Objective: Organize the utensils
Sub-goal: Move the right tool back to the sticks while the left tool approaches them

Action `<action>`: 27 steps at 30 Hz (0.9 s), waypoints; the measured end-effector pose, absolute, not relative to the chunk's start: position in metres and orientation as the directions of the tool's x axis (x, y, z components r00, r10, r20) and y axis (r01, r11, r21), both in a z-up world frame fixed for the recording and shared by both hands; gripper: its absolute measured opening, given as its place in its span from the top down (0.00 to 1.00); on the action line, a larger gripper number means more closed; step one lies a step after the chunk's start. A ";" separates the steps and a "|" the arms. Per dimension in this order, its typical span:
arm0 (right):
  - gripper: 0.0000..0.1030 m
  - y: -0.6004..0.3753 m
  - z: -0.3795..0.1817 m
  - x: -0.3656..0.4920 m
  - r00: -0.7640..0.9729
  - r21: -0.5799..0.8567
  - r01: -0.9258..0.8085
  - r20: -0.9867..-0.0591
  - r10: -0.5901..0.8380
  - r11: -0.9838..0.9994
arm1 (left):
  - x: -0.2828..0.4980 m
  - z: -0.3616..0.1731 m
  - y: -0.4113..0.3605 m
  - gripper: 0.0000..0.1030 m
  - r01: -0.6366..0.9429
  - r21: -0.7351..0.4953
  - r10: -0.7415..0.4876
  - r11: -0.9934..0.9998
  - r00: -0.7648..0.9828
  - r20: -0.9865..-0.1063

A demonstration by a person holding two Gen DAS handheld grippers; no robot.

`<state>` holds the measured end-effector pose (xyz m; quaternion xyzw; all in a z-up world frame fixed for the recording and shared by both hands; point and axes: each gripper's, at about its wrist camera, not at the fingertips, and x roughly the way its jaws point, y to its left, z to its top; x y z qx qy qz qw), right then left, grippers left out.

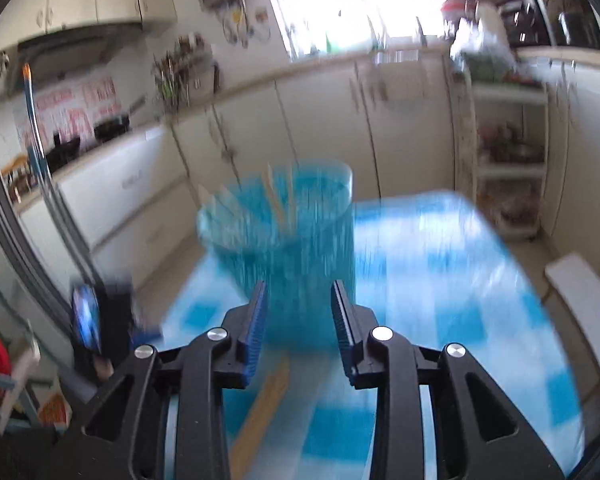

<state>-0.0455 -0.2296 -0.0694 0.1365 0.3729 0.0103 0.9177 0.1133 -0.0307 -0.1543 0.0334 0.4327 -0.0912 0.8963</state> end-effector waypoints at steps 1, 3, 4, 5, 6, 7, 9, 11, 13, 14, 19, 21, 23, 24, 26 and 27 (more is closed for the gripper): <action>0.76 -0.227 -0.081 -0.044 0.692 0.271 0.085 -0.708 0.139 0.959 | 0.112 -0.154 -0.030 0.08 0.190 -0.022 -0.135 0.982 0.611 -0.780; 0.79 -0.218 -0.104 -0.038 0.634 0.277 0.081 -0.756 0.165 0.957 | 0.112 -0.153 -0.028 0.08 0.184 -0.028 -0.138 0.982 0.614 -0.777; 0.82 -0.213 -0.109 -0.033 0.616 0.273 0.073 -0.769 0.172 0.959 | 0.112 -0.152 -0.027 0.08 0.180 -0.033 -0.139 0.983 0.616 -0.776; 0.82 -0.210 -0.112 -0.029 0.607 0.268 0.068 -0.776 0.173 0.961 | 0.112 -0.152 -0.026 0.08 0.177 -0.037 -0.140 0.983 0.616 -0.775; 0.82 -0.207 -0.114 -0.025 0.599 0.259 0.068 -0.783 0.168 0.964 | 0.112 -0.152 -0.025 0.08 0.175 -0.041 -0.142 0.984 0.616 -0.775; 0.82 -0.204 -0.116 -0.021 0.590 0.255 0.066 -0.790 0.168 0.965 | 0.113 -0.152 -0.024 0.08 0.171 -0.046 -0.144 0.984 0.616 -0.774; 0.82 -0.199 -0.120 -0.016 0.575 0.242 0.062 -0.801 0.163 0.968 | 0.113 -0.152 -0.023 0.08 0.167 -0.052 -0.146 0.985 0.616 -0.774; 0.82 -0.192 -0.125 -0.014 0.559 0.223 0.053 -0.814 0.156 0.973 | 0.113 -0.152 -0.023 0.08 0.168 -0.056 -0.149 0.984 0.617 -0.773; 0.82 -0.188 -0.128 -0.013 0.554 0.203 0.044 -0.820 0.145 0.978 | 0.114 -0.152 -0.023 0.08 0.169 -0.058 -0.152 0.984 0.616 -0.773; 0.82 -0.186 -0.128 -0.013 0.554 0.188 0.039 -0.822 0.135 0.981 | 0.114 -0.152 -0.023 0.08 0.169 -0.060 -0.152 0.984 0.616 -0.773; 0.83 -0.187 -0.129 -0.014 0.547 0.161 0.030 -0.829 0.118 0.987 | 0.114 -0.152 -0.023 0.08 0.168 -0.060 -0.152 0.984 0.616 -0.773; 0.85 -0.185 -0.129 -0.016 0.547 0.122 0.009 -0.831 0.097 0.992 | 0.114 -0.153 -0.023 0.08 0.167 -0.061 -0.152 0.984 0.616 -0.773; 0.90 -0.181 -0.132 -0.019 0.544 0.085 -0.015 -0.836 0.079 0.996 | 0.114 -0.153 -0.023 0.08 0.168 -0.060 -0.152 0.984 0.615 -0.774; 0.91 -0.182 -0.133 -0.018 0.541 0.079 -0.025 -0.837 0.080 0.997 | 0.114 -0.153 -0.023 0.08 0.168 -0.060 -0.153 0.984 0.615 -0.773; 0.91 -0.184 -0.135 -0.017 0.539 0.055 -0.034 -0.840 0.065 0.998 | 0.114 -0.153 -0.023 0.08 0.168 -0.061 -0.153 0.984 0.615 -0.773; 0.91 -0.186 -0.135 -0.016 0.540 0.036 -0.038 -0.840 0.051 0.999 | 0.114 -0.153 -0.023 0.08 0.172 -0.062 -0.157 0.983 0.615 -0.773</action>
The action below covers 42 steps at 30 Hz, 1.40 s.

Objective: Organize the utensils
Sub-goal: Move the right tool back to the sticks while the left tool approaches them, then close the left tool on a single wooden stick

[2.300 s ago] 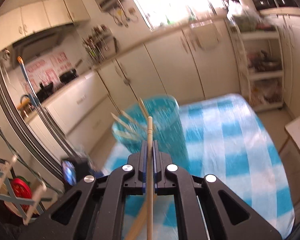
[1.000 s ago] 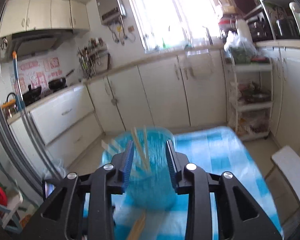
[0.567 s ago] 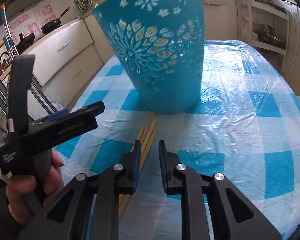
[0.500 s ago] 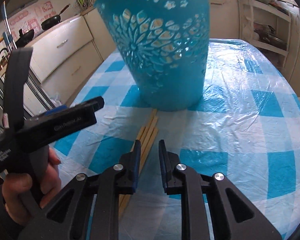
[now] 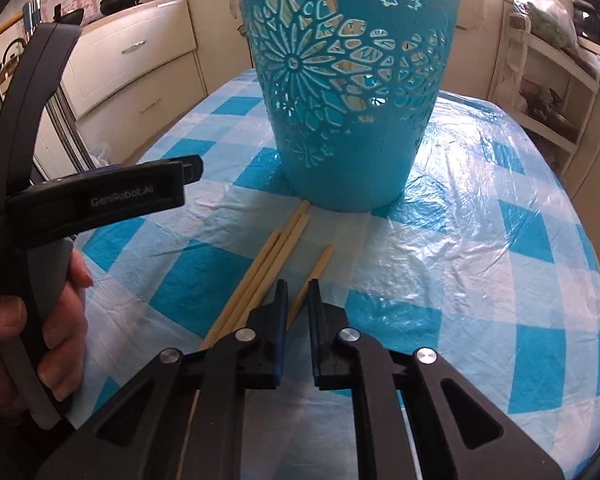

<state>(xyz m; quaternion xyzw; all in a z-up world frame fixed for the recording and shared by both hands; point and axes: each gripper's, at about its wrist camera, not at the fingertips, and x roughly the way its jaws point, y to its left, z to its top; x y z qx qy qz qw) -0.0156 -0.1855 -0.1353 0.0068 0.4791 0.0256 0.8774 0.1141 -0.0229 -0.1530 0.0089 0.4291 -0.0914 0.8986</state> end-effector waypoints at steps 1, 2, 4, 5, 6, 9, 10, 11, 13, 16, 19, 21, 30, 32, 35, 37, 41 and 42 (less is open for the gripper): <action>0.91 -0.188 -0.136 -0.014 0.539 0.023 -0.043 -0.841 0.042 0.999 | 0.113 -0.153 -0.024 0.08 0.181 -0.065 -0.165 0.981 0.616 -0.770; 0.91 -0.193 -0.136 -0.014 0.539 0.000 -0.049 -0.842 0.026 0.999 | 0.112 -0.152 -0.025 0.08 0.193 -0.067 -0.174 0.979 0.618 -0.766; 0.91 -0.199 -0.135 -0.012 0.535 -0.046 -0.062 -0.845 -0.006 0.997 | 0.105 -0.150 -0.031 0.08 0.247 -0.062 -0.205 0.967 0.609 -0.766; 0.91 -0.202 -0.135 -0.011 0.532 -0.052 -0.061 -0.847 -0.012 0.997 | 0.102 -0.150 -0.033 0.08 0.273 -0.063 -0.220 0.960 0.594 -0.774; 0.91 -0.207 -0.135 -0.011 0.529 -0.052 -0.052 -0.849 -0.016 0.997 | 0.096 -0.151 -0.038 0.08 0.306 -0.067 -0.240 0.950 0.574 -0.783; 0.91 -0.223 -0.135 -0.013 0.527 0.006 -0.006 -0.850 0.008 1.000 | 0.079 -0.153 -0.050 0.08 0.367 -0.045 -0.258 0.929 0.555 -0.791; 0.89 -0.226 -0.135 -0.014 0.530 0.032 0.008 -0.848 0.023 0.999 | 0.075 -0.153 -0.056 0.08 0.385 -0.034 -0.259 0.922 0.551 -0.793; 0.88 -0.228 -0.136 -0.014 0.532 0.047 0.016 -0.846 0.031 0.999 | 0.072 -0.154 -0.061 0.08 0.398 -0.016 -0.252 0.917 0.550 -0.796; 0.84 -0.230 -0.135 -0.014 0.533 0.076 0.021 -0.844 0.054 0.997 | 0.070 -0.155 -0.069 0.08 0.411 0.025 -0.227 0.911 0.551 -0.803; 0.83 -0.235 -0.135 -0.016 0.535 0.109 0.030 -0.842 0.076 0.994 | 0.068 -0.159 -0.076 0.08 0.426 0.058 -0.201 0.903 0.537 -0.819; 0.83 -0.239 -0.135 -0.015 0.534 0.126 0.035 -0.841 0.088 0.991 | 0.068 -0.162 -0.080 0.08 0.440 0.071 -0.191 0.895 0.523 -0.831; 0.81 -0.240 -0.135 -0.014 0.534 0.130 0.034 -0.841 0.092 0.991 | 0.067 -0.162 -0.081 0.08 0.443 0.074 -0.190 0.894 0.522 -0.831; 0.72 -0.232 -0.132 -0.018 0.534 0.130 0.025 -0.840 0.097 0.991 | 0.068 -0.162 -0.079 0.08 0.427 0.064 -0.181 0.902 0.508 -0.842; 0.71 -0.234 -0.132 -0.018 0.535 0.128 0.030 -0.840 0.092 0.991 | 0.069 -0.163 -0.079 0.08 0.429 0.043 -0.194 0.902 0.492 -0.849; 0.70 -0.236 -0.132 -0.018 0.536 0.130 0.036 -0.839 0.090 0.991 | 0.067 -0.164 -0.079 0.08 0.426 0.022 -0.204 0.904 0.479 -0.854; 0.68 -0.237 -0.132 -0.018 0.537 0.129 0.041 -0.839 0.088 0.991 | 0.069 -0.165 -0.077 0.08 0.423 -0.007 -0.220 0.906 0.458 -0.861; 0.66 -0.238 -0.132 -0.019 0.537 0.127 0.042 -0.839 0.085 0.991 | 0.069 -0.169 -0.074 0.08 0.414 -0.021 -0.220 0.910 0.440 -0.871; 0.66 -0.239 -0.132 -0.019 0.537 0.124 0.041 -0.839 0.083 0.991 | 0.069 -0.170 -0.075 0.08 0.414 -0.016 -0.216 0.910 0.440 -0.872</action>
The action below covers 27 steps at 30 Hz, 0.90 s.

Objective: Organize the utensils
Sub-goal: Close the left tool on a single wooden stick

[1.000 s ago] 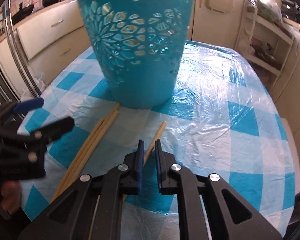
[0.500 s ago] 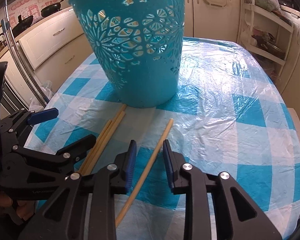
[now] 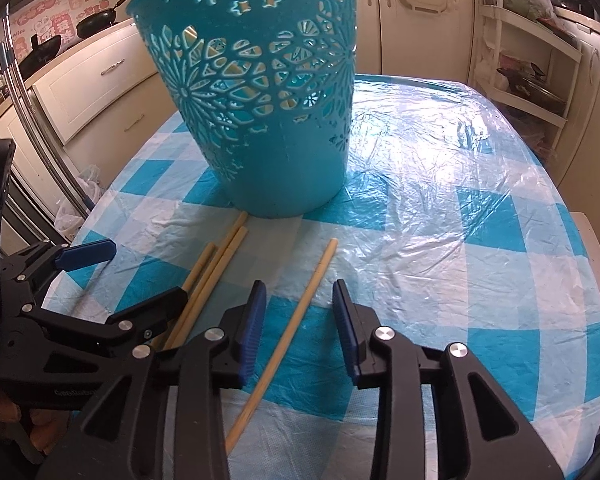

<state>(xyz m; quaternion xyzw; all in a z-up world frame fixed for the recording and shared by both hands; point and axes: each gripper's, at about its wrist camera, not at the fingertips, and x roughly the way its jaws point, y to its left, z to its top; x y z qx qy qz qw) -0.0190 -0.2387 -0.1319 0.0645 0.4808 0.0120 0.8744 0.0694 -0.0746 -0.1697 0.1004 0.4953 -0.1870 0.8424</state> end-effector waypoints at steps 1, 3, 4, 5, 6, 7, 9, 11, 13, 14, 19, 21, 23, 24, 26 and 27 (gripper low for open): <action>0.66 -0.239 -0.132 -0.019 0.537 0.122 0.040 -0.839 0.082 0.992 | 0.069 -0.170 -0.075 0.08 0.414 -0.013 -0.212 0.910 0.440 -0.873; 0.66 -0.239 -0.132 -0.019 0.537 0.119 0.041 -0.840 0.079 0.992 | 0.069 -0.170 -0.076 0.08 0.413 -0.007 -0.206 0.911 0.440 -0.874; 0.66 -0.239 -0.132 -0.019 0.538 0.118 0.041 -0.840 0.078 0.992 | 0.069 -0.170 -0.076 0.08 0.413 -0.003 -0.202 0.911 0.441 -0.875; 0.66 -0.239 -0.132 -0.019 0.538 0.119 0.041 -0.839 0.078 0.992 | 0.069 -0.170 -0.077 0.08 0.412 -0.002 -0.201 0.911 0.441 -0.875; 0.66 -0.239 -0.132 -0.019 0.538 0.119 0.040 -0.839 0.078 0.992 | 0.070 -0.170 -0.077 0.09 0.412 -0.003 -0.202 0.911 0.440 -0.875; 0.66 -0.239 -0.132 -0.019 0.538 0.115 0.038 -0.840 0.076 0.993 | 0.070 -0.170 -0.077 0.14 0.414 -0.002 -0.204 0.910 0.443 -0.873; 0.66 -0.237 -0.132 -0.020 0.540 0.097 0.028 -0.839 0.067 0.995 | 0.071 -0.168 -0.079 0.22 0.424 -0.004 -0.213 0.906 0.446 -0.870; 0.67 -0.233 -0.133 -0.019 0.541 0.080 0.013 -0.839 0.061 0.997 | 0.074 -0.165 -0.082 0.37 0.440 -0.006 -0.224 0.898 0.445 -0.867; 0.72 -0.229 -0.133 -0.019 0.542 0.071 -0.009 -0.838 0.065 0.997 | 0.077 -0.162 -0.085 0.59 0.457 -0.007 -0.232 0.889 0.439 -0.868; 0.72 -0.227 -0.133 -0.019 0.541 0.071 -0.017 -0.838 0.069 0.997 | 0.079 -0.161 -0.087 0.65 0.467 -0.010 -0.239 0.884 0.433 -0.869; 0.83 -0.232 -0.133 -0.018 0.534 0.086 -0.018 -0.842 0.082 0.996 | 0.090 -0.162 -0.080 0.93 0.479 -0.049 -0.270 0.877 0.405 -0.874; 0.88 -0.239 -0.133 -0.017 0.528 0.101 0.001 -0.845 0.085 0.995 | 0.094 -0.163 -0.073 0.95 0.465 -0.088 -0.293 0.881 0.392 -0.872; 0.89 -0.246 -0.133 -0.016 0.523 0.132 0.020 -0.846 0.102 0.991 | 0.096 -0.163 -0.070 0.95 0.457 -0.100 -0.299 0.884 0.388 -0.872; 0.89 -0.249 -0.133 -0.016 0.521 0.150 0.032 -0.846 0.112 0.988 | 0.097 -0.163 -0.069 0.95 0.452 -0.106 -0.299 0.886 0.382 -0.874; 0.89 -0.255 -0.134 -0.015 0.518 0.187 0.047 -0.845 0.136 0.981 | 0.097 -0.163 -0.068 0.94 0.444 -0.112 -0.297 0.889 0.374 -0.878; 0.89 -0.258 -0.134 -0.014 0.516 0.205 0.053 -0.843 0.149 0.977 | 0.097 -0.163 -0.069 0.93 0.445 -0.112 -0.295 0.888 0.368 -0.882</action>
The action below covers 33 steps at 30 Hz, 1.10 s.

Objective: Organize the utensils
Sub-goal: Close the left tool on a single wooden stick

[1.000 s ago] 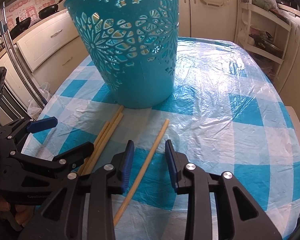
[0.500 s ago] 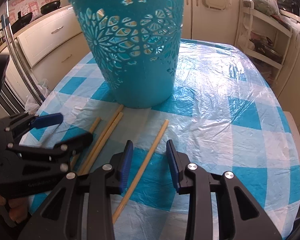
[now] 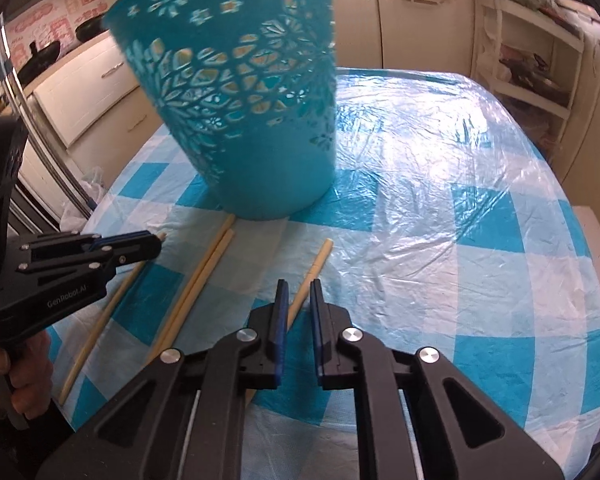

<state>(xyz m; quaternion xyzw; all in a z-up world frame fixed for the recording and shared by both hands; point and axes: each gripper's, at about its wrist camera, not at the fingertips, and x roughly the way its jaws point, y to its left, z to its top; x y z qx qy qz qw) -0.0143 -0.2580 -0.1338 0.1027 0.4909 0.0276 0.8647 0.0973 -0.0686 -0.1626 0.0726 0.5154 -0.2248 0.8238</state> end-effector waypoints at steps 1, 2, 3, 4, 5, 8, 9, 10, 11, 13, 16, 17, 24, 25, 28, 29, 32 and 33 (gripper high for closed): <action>0.89 -0.259 -0.134 -0.014 0.516 0.212 0.055 -0.843 0.154 0.976 | 0.098 -0.163 -0.069 0.92 0.449 -0.110 -0.294 0.887 0.364 -0.884; 0.89 -0.258 -0.134 -0.014 0.516 0.210 0.051 -0.843 0.154 0.976 | 0.098 -0.163 -0.070 0.91 0.453 -0.103 -0.289 0.886 0.363 -0.886; 0.89 -0.256 -0.134 -0.014 0.516 0.201 0.045 -0.844 0.149 0.979 | 0.097 -0.163 -0.072 0.91 0.461 -0.084 -0.276 0.883 0.367 -0.888; 0.89 -0.253 -0.133 -0.014 0.513 0.191 0.029 -0.846 0.150 0.981 | 0.094 -0.163 -0.073 0.91 0.467 -0.069 -0.267 0.882 0.373 -0.889; 0.91 -0.251 -0.133 -0.014 0.507 0.188 0.012 -0.848 0.156 0.982 | 0.092 -0.162 -0.075 0.91 0.470 -0.059 -0.262 0.880 0.380 -0.887; 0.94 -0.240 -0.129 -0.016 0.501 0.146 -0.040 -0.853 0.147 0.988 | 0.093 -0.162 -0.070 0.95 0.452 -0.072 -0.272 0.889 0.394 -0.878; 0.94 -0.238 -0.127 -0.017 0.498 0.132 -0.053 -0.855 0.141 0.990 | 0.095 -0.162 -0.065 0.95 0.435 -0.099 -0.287 0.895 0.392 -0.874; 0.94 -0.239 -0.125 -0.017 0.498 0.125 -0.056 -0.856 0.136 0.991 | 0.097 -0.163 -0.061 0.95 0.420 -0.117 -0.296 0.900 0.391 -0.872; 0.94 -0.241 -0.125 -0.017 0.496 0.122 -0.046 -0.859 0.129 0.991 | 0.099 -0.163 -0.056 0.95 0.408 -0.129 -0.300 0.904 0.388 -0.871; 0.92 -0.245 -0.127 -0.014 0.488 0.133 -0.019 -0.864 0.125 0.991 | 0.100 -0.163 -0.054 0.94 0.405 -0.127 -0.294 0.906 0.384 -0.875; 0.89 -0.243 -0.129 -0.012 0.496 0.130 -0.014 -0.860 0.119 0.991 | 0.099 -0.163 -0.054 0.93 0.413 -0.107 -0.277 0.904 0.378 -0.883; 0.89 -0.242 -0.129 -0.011 0.499 0.123 -0.019 -0.859 0.116 0.992 | 0.098 -0.163 -0.055 0.92 0.420 -0.098 -0.271 0.902 0.377 -0.886; 0.91 -0.237 -0.130 -0.009 0.462 0.089 -0.050 -0.881 0.102 0.995 | 0.090 -0.163 -0.075 0.79 0.478 0.006 -0.212 0.879 0.402 -0.891; 0.91 -0.238 -0.130 -0.009 0.458 0.083 -0.056 -0.884 0.099 0.995 | 0.090 -0.162 -0.075 0.79 0.479 0.004 -0.213 0.878 0.400 -0.892; 0.91 -0.243 -0.131 -0.008 0.452 0.106 -0.053 -0.884 0.119 0.993 | 0.095 -0.164 -0.073 0.79 0.482 -0.008 -0.225 0.876 0.393 -0.891; 0.91 -0.245 -0.131 -0.008 0.456 0.113 -0.048 -0.881 0.122 0.992 | 0.095 -0.164 -0.073 0.79 0.482 -0.005 -0.224 0.876 0.398 -0.890; 0.91 -0.245 -0.132 -0.008 0.474 0.109 -0.041 -0.873 0.115 0.993 | 0.093 -0.165 -0.075 0.86 0.493 -0.003 -0.233 0.870 0.405 -0.884; 0.91 -0.245 -0.132 -0.009 0.478 0.108 -0.039 -0.871 0.114 0.993 | 0.092 -0.165 -0.077 0.91 0.499 0.001 -0.234 0.867 0.408 -0.882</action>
